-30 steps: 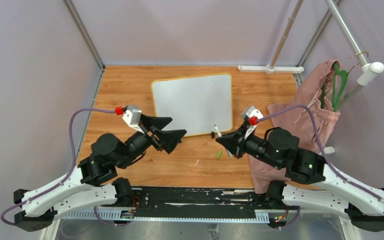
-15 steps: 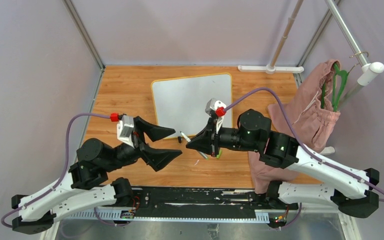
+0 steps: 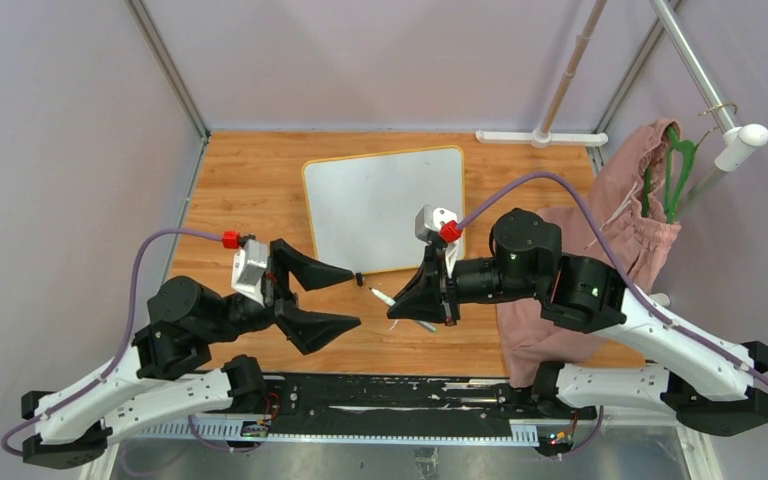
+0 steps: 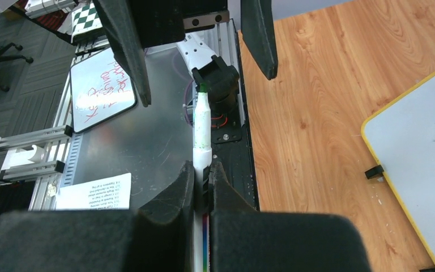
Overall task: Write a sentence on the whiteboard
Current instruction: Place the pen cap at the center of the board, then write a sentence on the whiteboard.
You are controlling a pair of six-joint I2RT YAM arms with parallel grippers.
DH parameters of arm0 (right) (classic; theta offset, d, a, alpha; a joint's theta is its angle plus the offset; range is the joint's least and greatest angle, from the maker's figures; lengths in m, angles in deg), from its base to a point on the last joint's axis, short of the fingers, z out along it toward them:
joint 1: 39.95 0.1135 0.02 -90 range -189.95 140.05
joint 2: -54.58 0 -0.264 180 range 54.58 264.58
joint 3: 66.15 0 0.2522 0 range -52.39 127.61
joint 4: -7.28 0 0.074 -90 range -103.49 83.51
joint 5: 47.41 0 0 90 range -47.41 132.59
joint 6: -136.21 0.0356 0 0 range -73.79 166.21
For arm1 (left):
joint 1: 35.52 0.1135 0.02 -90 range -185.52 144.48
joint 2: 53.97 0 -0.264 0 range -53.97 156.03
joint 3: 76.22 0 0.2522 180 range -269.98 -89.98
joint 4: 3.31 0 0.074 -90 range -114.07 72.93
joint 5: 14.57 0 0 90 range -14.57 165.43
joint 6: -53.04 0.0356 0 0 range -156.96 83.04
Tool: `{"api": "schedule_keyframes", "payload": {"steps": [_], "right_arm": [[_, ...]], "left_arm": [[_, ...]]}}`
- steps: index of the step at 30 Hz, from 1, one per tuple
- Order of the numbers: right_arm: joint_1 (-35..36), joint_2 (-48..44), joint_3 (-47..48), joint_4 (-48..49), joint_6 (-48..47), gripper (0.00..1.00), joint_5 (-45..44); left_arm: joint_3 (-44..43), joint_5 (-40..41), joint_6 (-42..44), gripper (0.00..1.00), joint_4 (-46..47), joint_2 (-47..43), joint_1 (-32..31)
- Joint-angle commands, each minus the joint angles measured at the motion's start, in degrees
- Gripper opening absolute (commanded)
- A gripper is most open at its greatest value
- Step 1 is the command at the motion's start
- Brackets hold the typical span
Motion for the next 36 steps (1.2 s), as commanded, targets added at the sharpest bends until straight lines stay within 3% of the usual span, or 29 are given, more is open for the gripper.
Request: {"api": "schedule_keyframes", "payload": {"steps": [1, 14, 23, 32, 36], "right_arm": [[0.14, -2.32, -3.01, 6.91, 1.78, 0.00, 2.33], [0.14, -2.72, -4.63, 10.44, 3.31, 0.00, 4.54], [0.12, -2.76, -4.55, 10.22, 3.48, 0.00, 4.92], [0.14, -2.59, -4.64, 10.44, 3.39, 0.00, 5.00], [0.14, -2.45, -4.61, 10.45, 3.24, 0.00, 4.69]], "left_arm": [[2.40, -0.14, -4.54, 0.83, 10.69, 1.42, 0.07], [0.71, -4.84, -10.65, 0.65, 20.03, 8.79, 0.11], [0.70, -5.25, -11.55, 0.35, 21.11, 9.78, 0.11], [0.96, -6.86, -12.45, 0.34, 21.06, 10.65, 0.11], [0.86, -7.63, -12.70, 0.40, 21.02, 11.19, 0.09]]}}
